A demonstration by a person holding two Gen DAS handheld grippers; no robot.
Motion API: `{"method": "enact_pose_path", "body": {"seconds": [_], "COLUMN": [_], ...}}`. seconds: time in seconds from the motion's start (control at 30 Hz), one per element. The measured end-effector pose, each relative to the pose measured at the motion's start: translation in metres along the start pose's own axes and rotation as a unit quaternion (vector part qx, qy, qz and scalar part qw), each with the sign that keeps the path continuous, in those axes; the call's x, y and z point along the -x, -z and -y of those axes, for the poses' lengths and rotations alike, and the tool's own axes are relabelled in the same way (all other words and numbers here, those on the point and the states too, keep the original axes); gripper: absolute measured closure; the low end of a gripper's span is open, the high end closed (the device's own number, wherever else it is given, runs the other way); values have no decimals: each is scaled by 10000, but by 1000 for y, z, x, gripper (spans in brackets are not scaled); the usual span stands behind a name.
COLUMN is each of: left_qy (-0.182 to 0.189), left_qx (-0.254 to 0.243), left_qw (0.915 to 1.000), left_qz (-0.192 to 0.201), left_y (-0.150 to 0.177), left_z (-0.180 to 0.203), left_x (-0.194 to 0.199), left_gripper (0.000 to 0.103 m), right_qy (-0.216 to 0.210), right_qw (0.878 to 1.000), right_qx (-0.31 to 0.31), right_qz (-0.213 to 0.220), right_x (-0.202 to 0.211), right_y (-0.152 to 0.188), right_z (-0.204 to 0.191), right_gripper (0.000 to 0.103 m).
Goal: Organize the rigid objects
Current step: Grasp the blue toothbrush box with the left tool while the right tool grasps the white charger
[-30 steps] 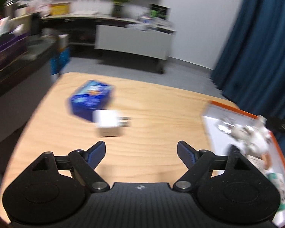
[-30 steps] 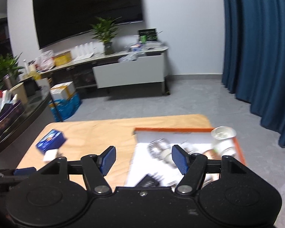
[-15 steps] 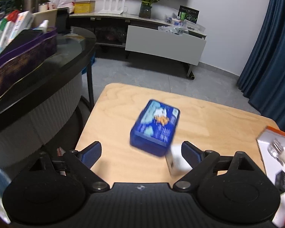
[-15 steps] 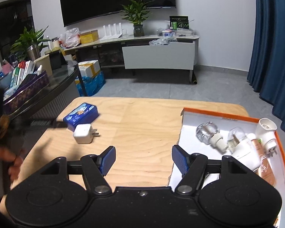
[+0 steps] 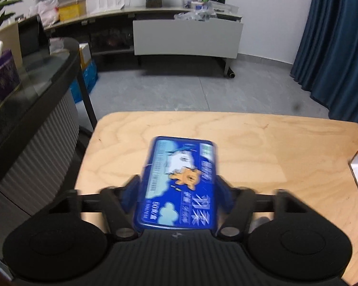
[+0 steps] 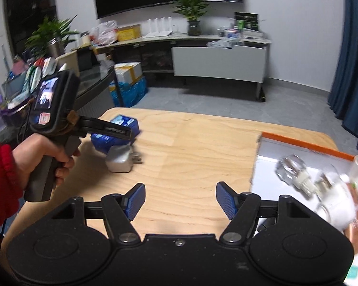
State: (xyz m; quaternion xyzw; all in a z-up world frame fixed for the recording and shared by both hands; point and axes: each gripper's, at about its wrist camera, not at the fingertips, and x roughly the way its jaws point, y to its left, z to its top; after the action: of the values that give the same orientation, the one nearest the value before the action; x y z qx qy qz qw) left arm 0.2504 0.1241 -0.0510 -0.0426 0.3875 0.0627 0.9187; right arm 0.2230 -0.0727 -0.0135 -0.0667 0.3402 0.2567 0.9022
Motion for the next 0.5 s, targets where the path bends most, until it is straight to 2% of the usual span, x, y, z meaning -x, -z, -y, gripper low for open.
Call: {"method": "enact_pose_path", "body": {"seconds": [0.07,0.17,0.37,0.5], "left_qy": [97,20,18,20], "left_qx": [97,99,371,473], "left_qw": [9999,9999,9989,9979], "left_qz": [48,127,277,432], "left_y": [4,14,28,39], "left_z": [-6,-14,-26,-22], "left_x": [8,24,74,99], "left_gripper": [41,41,41,41], "right_qy": [-189,-581,-1196,-1251], "right_qw": [9996,9956,9737,9613], "right_qx": [221,732,1918,2411], "right_qz": [-23,-93,-295,-454], "right_x": [-8,-24,-68,-101], "right_y": [-5,-15,-36,-47], "right_z": [-6,-18,-46,-63], "right_gripper": [24,24,24,24]}}
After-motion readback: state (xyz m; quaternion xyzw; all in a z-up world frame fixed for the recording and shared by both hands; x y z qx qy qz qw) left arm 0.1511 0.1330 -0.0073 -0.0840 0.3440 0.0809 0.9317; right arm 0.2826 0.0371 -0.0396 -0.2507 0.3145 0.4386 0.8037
